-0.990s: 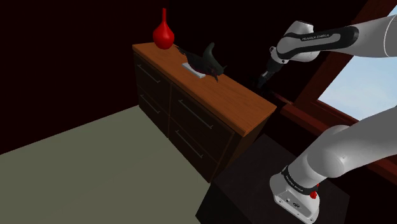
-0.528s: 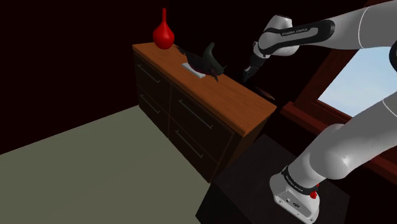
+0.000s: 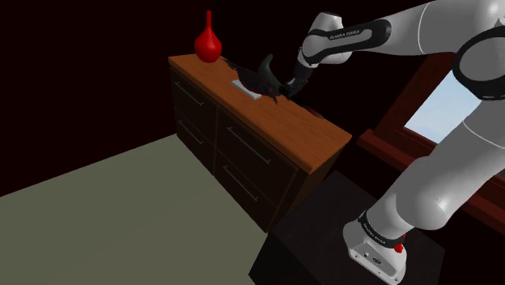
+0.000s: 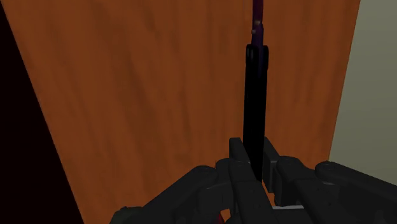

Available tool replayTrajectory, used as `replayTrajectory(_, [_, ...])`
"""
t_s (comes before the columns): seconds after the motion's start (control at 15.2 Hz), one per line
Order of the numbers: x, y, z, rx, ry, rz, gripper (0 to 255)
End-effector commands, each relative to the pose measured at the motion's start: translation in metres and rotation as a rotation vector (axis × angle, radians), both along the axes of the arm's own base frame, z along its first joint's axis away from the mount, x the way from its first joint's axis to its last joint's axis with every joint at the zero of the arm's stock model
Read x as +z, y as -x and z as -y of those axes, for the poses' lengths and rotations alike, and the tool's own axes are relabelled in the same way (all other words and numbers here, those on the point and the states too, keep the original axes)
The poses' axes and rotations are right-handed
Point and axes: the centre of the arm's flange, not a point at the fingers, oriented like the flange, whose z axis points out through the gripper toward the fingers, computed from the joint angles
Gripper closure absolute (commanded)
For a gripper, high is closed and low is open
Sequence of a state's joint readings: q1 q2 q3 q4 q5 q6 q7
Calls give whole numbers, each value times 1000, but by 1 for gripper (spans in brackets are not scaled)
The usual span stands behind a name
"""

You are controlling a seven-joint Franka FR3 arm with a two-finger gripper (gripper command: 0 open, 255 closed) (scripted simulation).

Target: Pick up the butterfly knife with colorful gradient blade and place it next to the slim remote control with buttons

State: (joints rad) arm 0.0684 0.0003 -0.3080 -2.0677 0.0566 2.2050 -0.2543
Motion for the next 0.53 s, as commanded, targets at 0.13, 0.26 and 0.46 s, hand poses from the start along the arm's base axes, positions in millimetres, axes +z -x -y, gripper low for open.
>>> replayTrajectory(0.13, [2,-47,-33,0,0,0,255])
replayTrajectory(0.26, [2,-68,-48,0,0,0,255])
replayTrajectory(0.46, [-3,-88,-62,0,0,0,255])
